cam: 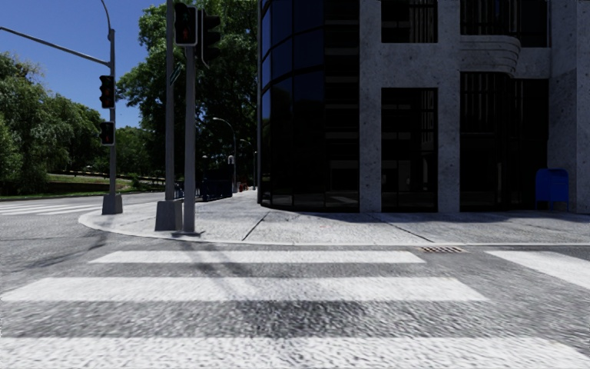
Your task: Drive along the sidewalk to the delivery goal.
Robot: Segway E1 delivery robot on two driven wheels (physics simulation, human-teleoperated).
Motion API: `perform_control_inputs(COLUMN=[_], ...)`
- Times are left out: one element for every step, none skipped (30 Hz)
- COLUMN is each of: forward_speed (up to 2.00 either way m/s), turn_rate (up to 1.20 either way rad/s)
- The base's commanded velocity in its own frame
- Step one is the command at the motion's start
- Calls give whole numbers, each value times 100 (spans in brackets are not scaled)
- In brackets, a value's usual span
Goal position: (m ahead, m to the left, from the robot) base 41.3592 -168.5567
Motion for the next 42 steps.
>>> perform_control_inputs(forward_speed=[200, 200, 200, 200, 200, 200, 200, 200, 200, 200, 200, 200, 200, 200, 200, 200, 200, 200, 200, 200, 200, 200, 200, 200, 194, 184, 178, 176, 176, 175, 175, 175, 175, 175, 175, 175, 175, 175, 175, 175, 174, 174], turn_rate=[0, 0, 0, 0, 0, 0, 0, 0, 0, 0, 0, 0, 0, -14, -14, -20, -24, -27, -27, -31, -37, -39, -39, -39, -40, -41, -47, -50, -50, -50, -50, -50, -50, -50, -50, -50, -50, -50, -50, -50, -50, -50])
